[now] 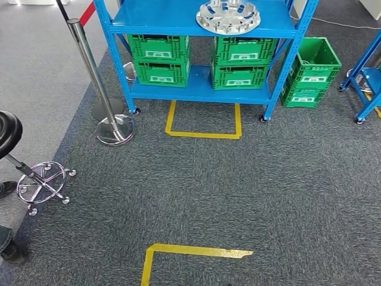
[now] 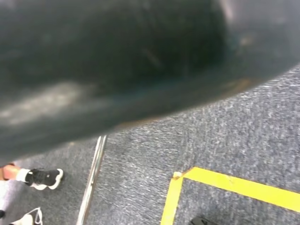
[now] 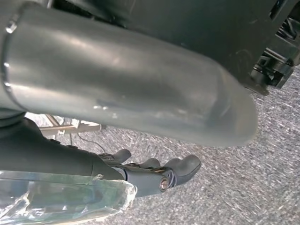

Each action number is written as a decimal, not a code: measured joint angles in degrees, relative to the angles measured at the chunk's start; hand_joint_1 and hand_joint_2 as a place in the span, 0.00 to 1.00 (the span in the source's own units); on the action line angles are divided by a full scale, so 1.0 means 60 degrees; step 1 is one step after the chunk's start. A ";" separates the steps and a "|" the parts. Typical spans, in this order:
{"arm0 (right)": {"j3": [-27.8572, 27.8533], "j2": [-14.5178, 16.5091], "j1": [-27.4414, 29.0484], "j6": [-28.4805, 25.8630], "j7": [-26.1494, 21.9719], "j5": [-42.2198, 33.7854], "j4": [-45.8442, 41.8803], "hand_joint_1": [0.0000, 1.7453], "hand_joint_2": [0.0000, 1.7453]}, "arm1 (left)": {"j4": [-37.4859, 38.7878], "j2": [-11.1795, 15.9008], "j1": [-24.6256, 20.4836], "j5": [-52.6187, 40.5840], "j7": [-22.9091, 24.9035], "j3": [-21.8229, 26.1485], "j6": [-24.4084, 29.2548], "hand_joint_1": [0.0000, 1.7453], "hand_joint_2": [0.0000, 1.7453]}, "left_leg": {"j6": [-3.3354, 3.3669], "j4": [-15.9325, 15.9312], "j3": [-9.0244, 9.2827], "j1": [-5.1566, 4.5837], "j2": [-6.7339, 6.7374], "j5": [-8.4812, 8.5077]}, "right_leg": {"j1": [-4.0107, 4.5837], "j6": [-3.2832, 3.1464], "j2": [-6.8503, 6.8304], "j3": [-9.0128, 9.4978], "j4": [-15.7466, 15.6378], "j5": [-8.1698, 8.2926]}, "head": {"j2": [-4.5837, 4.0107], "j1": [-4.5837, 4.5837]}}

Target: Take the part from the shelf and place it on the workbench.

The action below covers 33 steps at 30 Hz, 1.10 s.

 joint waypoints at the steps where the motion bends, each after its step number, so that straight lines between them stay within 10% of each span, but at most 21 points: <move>1: -0.0029 -0.0001 0.0000 0.0005 0.0005 -0.0041 0.0000 0.00 0.00 | 0.0000 0.0000 -0.0004 0.0027 -0.0053 0.0001 0.0000 0.00 0.00 | 0.0019 0.0000 0.0002 -0.0005 0.0000 -0.0007 | -0.0004 0.0018 0.0002 0.0005 -0.0025 0.0010 | 0.0000 0.0002; 22: -0.0265 -0.0006 0.0006 0.0111 0.0031 -0.0176 0.0000 0.00 0.00 | 0.0000 0.0000 -0.0011 0.0211 -0.0170 0.0007 0.0007 0.00 0.00 | 0.0128 0.0013 0.0029 -0.0021 0.0001 -0.0033 | -0.0025 0.0126 0.0003 0.0067 -0.0092 0.0035 | 0.0000 -0.0003; 28: -0.0268 -0.0001 -0.0009 0.0056 0.0003 -0.0098 -0.0003 0.00 0.00 | 0.0000 0.0005 -0.0008 0.0287 -0.0197 0.0012 0.0094 0.00 0.00 | 0.0362 -0.0136 0.0132 -0.0022 -0.0013 -0.0052 | -0.0050 0.0316 0.0012 0.0146 -0.0186 0.0021 | -0.0001 0.0002; 33: -0.0267 -0.0007 0.0004 0.0027 0.0004 -0.0071 -0.0004 0.00 0.00 | 0.0002 -0.0022 -0.0023 0.0290 -0.0179 0.0012 0.0172 0.00 0.00 | 0.0464 -0.0424 0.0386 0.0056 -0.0066 0.0007 | -0.0080 0.0437 0.0394 -0.1115 0.2096 -0.0944 | -0.0004 0.0097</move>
